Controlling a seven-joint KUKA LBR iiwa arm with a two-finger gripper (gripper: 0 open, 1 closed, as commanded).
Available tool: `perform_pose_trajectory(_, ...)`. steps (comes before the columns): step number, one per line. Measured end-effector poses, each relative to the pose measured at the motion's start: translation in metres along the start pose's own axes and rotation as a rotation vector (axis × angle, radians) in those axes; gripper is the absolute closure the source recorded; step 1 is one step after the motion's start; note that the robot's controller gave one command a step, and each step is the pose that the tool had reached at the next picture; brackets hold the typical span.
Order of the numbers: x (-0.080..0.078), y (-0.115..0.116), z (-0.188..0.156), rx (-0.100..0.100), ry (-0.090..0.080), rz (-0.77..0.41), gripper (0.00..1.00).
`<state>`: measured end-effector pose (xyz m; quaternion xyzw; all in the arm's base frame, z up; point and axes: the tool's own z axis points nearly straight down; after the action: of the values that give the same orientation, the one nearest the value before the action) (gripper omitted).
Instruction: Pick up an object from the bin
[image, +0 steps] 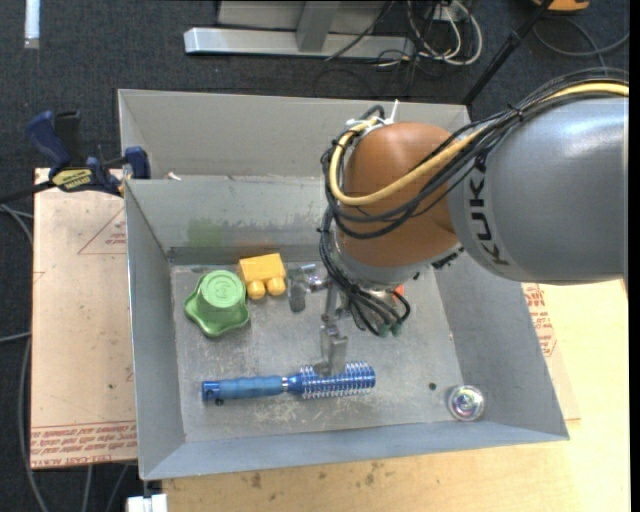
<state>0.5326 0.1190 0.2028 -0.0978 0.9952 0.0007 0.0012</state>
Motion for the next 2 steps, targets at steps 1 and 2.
perform_pose_trajectory(1, 0.0363, 0.0073, 0.1181, 0.001, 0.011, 0.171, 0.00)
perform_pose_trajectory(2, 0.0341, 0.0068, 0.1148, 0.000, 0.004, 0.173, 1.00)
